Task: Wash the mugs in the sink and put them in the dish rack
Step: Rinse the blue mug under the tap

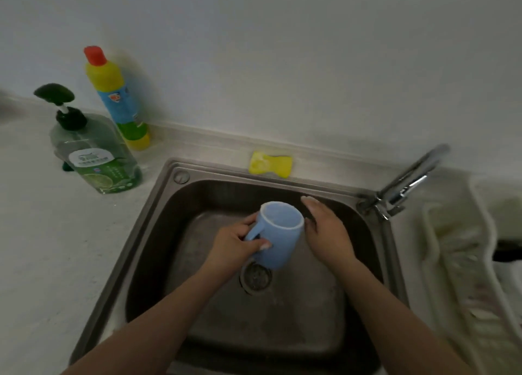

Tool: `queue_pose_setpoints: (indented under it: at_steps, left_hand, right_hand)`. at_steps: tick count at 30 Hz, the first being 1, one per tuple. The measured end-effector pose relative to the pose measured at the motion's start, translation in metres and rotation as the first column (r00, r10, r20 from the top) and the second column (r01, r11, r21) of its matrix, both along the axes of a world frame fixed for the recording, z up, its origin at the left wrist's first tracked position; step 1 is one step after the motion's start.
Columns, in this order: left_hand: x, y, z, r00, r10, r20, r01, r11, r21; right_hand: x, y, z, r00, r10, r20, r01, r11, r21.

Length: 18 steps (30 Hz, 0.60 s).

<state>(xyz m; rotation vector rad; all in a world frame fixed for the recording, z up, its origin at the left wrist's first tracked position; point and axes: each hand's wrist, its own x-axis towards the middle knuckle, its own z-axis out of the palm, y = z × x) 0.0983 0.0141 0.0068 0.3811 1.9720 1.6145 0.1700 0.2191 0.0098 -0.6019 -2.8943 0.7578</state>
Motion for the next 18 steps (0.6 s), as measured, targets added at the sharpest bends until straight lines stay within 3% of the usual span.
queue_pose_setpoints:
  at_steps: [5, 8, 11, 18]
  left_hand:
    - [0.026, 0.055, 0.012, 0.999, -0.035, -0.014, 0.035, 0.998, 0.059]
    - [0.039, 0.076, 0.012, 1.000, -0.025, -0.007, 0.025, 0.997, 0.067]
    - [0.048, 0.091, 0.013, 0.998, -0.054, -0.032, 0.056, 0.997, 0.054]
    - [0.055, 0.114, 0.014, 0.997, 0.009, -0.070, -0.004, 0.998, 0.069]
  right_hand:
    - [0.053, 0.065, 0.022, 0.952, -0.303, -0.037, 0.305, 0.949, 0.075]
    - [0.062, 0.100, 0.023, 0.944, -0.321, 0.079, 0.302, 0.934, 0.189]
    - [0.060, 0.118, 0.023, 0.923, -0.337, 0.183, 0.302, 0.933, 0.196]
    - [0.059, 0.118, 0.024, 0.922, -0.355, 0.154, 0.338, 0.932, 0.129]
